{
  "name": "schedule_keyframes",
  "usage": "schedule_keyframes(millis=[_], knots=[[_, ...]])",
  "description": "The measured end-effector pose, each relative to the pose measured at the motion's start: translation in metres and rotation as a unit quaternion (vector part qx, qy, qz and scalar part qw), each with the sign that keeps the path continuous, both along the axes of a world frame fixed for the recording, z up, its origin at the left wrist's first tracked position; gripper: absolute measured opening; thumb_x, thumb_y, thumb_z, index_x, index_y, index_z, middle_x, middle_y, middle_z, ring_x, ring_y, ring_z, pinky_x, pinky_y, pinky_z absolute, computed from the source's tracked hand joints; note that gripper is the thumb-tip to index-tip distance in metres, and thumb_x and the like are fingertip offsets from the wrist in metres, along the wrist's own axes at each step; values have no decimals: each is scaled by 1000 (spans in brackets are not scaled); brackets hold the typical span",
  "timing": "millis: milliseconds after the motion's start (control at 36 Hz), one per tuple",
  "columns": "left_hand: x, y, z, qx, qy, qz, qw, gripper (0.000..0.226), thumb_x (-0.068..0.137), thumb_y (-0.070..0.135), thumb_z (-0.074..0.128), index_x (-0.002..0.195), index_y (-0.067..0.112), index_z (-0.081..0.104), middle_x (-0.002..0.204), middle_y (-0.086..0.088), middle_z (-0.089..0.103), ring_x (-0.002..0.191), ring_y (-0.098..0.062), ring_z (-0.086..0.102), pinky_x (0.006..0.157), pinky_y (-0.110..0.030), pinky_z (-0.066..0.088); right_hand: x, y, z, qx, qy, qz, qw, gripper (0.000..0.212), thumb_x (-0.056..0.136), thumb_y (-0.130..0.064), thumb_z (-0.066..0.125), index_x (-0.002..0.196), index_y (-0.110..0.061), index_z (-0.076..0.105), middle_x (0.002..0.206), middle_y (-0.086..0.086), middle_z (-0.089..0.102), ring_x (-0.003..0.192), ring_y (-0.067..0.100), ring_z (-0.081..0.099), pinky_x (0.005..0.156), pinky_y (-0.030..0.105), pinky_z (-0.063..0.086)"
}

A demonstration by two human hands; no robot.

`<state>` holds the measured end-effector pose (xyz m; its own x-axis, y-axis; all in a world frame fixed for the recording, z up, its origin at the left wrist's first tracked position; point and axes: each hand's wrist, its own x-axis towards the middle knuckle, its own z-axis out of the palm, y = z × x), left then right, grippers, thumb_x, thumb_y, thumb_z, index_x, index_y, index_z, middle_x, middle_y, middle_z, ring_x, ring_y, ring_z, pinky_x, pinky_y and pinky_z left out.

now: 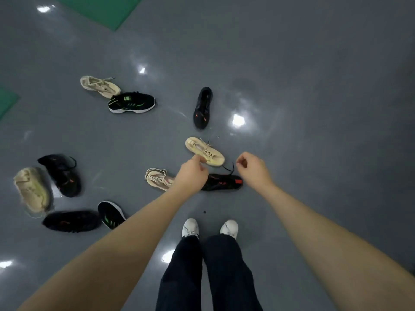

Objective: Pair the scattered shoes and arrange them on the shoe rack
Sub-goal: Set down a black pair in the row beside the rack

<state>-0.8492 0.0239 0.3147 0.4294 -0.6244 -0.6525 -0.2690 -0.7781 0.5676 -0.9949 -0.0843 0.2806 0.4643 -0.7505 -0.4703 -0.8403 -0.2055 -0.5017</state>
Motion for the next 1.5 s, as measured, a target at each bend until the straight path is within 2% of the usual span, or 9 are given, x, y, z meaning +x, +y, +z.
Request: schedule_keyframes(millis=[222,722,861,944,1000,1111,1194,1389,1500], knots=[[-2,-23,-115,45,-8,-21,999,30,92,14,42,120,13,53,88,3,58,98,-25,59,83,-33,47,-13,-22,-129,-29,78,106,991,11,88,-20,57,97,-17,62,100,1,63,98,25,55,77,31,33],[-40,-18,-419,84,-66,-170,980,41,83,24,62,124,20,55,122,0,56,118,-23,46,98,-35,32,-27,-3,-408,15,183,301,936,48,84,-35,64,127,-22,46,125,1,46,119,25,39,99,35,27],[-54,-9,-482,104,-97,-235,961,45,84,25,60,127,20,49,124,-1,48,120,-24,39,98,-34,29,-33,13,-469,-42,208,351,912,51,81,-34,67,124,-17,46,123,4,44,115,26,40,100,36,27],[-62,-7,-507,113,-101,-247,957,46,84,23,59,128,18,48,124,-2,46,118,-25,39,98,-34,30,-32,18,-491,-109,205,357,905,36,68,-22,77,100,-16,62,100,4,55,95,26,52,89,35,36],[-66,-6,-513,114,-110,-250,955,44,84,22,59,127,18,48,124,-3,47,117,-26,39,97,-34,30,-30,18,-492,-141,175,360,905,26,56,-13,79,79,-16,67,78,3,56,77,25,56,81,34,32],[-70,-7,-506,96,-150,-236,955,34,87,19,58,120,18,51,119,-2,49,112,-24,43,92,-32,32,-34,21,-478,-107,129,319,933,26,79,-1,56,101,-12,62,92,5,57,89,27,54,87,36,29],[-67,-9,-481,81,-181,-233,952,28,89,20,56,117,18,52,115,0,52,110,-24,45,89,-32,33,-31,21,-453,-109,124,301,939,27,76,3,59,98,-11,61,88,8,57,79,29,54,73,33,31],[-48,-3,-379,62,-238,-217,945,25,90,18,52,115,18,53,115,1,53,110,-24,44,87,-33,33,-9,21,-359,-151,99,307,934,34,60,-1,78,87,-13,61,76,3,56,67,24,55,62,32,39],[-30,1,-303,49,-256,-208,943,27,89,13,50,115,18,54,114,1,53,110,-24,44,85,-33,33,9,26,-294,-146,87,305,937,34,77,-10,68,107,-13,53,94,4,59,84,25,58,73,32,37]])
